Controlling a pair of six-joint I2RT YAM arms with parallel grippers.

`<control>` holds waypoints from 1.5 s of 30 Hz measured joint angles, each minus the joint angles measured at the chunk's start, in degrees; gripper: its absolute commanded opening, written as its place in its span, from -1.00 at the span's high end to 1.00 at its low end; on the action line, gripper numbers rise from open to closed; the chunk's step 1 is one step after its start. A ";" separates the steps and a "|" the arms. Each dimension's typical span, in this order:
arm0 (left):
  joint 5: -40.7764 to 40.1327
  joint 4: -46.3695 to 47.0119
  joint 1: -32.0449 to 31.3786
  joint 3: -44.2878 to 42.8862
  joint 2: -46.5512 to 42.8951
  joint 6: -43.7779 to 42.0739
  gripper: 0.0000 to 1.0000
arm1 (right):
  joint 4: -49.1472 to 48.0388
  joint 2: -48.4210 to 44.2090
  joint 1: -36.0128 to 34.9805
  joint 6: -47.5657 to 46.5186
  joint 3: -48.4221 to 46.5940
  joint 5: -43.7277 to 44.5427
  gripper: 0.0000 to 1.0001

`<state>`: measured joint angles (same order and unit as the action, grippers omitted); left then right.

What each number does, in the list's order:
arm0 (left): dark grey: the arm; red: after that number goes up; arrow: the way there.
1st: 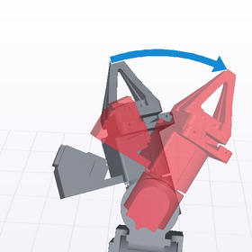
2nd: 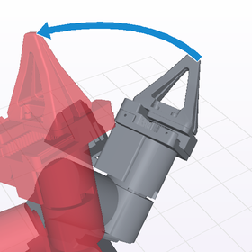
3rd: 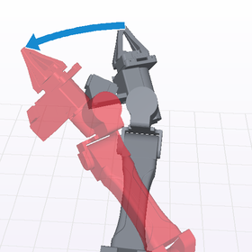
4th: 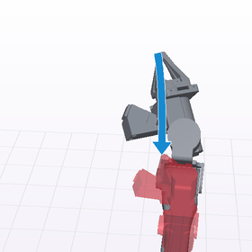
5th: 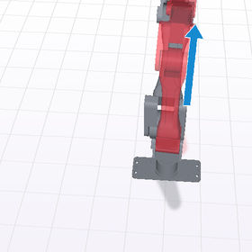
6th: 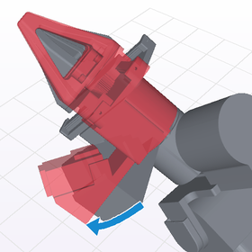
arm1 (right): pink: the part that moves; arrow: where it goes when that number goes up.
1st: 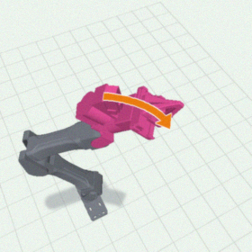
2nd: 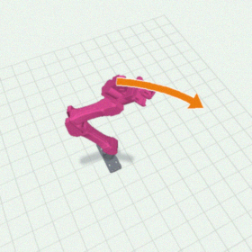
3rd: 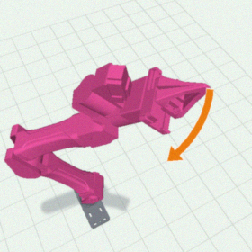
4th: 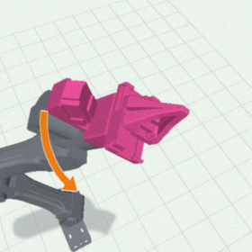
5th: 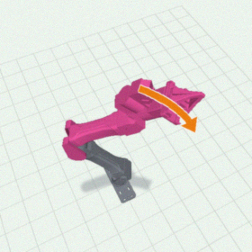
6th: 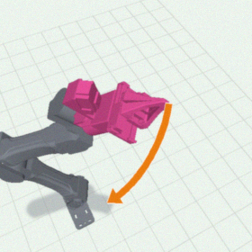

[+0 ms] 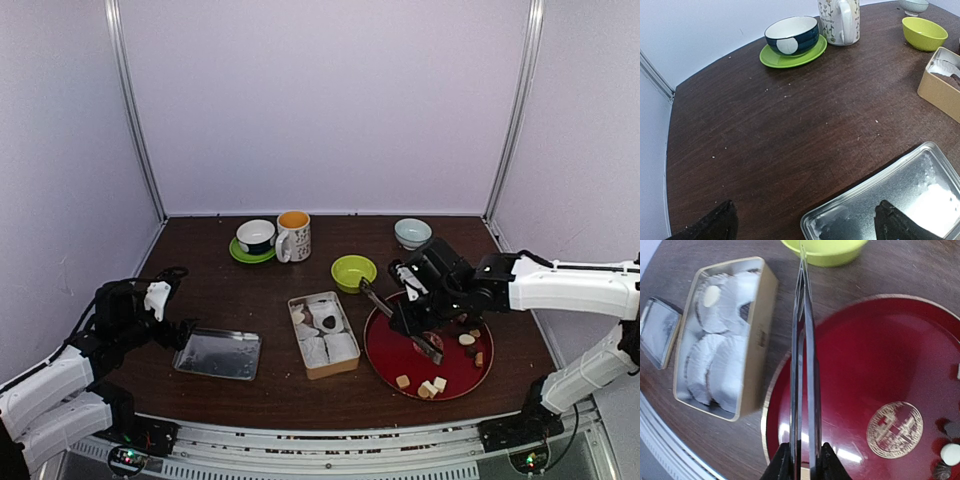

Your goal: Pack the chocolate

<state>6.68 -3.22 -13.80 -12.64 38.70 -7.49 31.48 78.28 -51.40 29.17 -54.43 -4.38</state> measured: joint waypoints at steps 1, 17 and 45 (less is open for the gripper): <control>0.00 0.00 0.00 0.00 0.00 0.00 -0.96 | 0.09 -1.25 0.74 0.59 2.03 0.61 0.60; 0.02 0.00 0.00 0.00 0.00 -0.07 -0.96 | -6.43 -2.99 2.27 7.37 21.09 2.69 0.30; 1.14 0.00 0.00 0.00 -0.07 -0.57 -0.96 | -2.01 -0.96 -2.86 8.74 19.08 14.93 0.07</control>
<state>7.81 -3.22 -13.80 -12.64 38.63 -8.05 29.47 77.32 -54.26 37.91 -35.35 10.55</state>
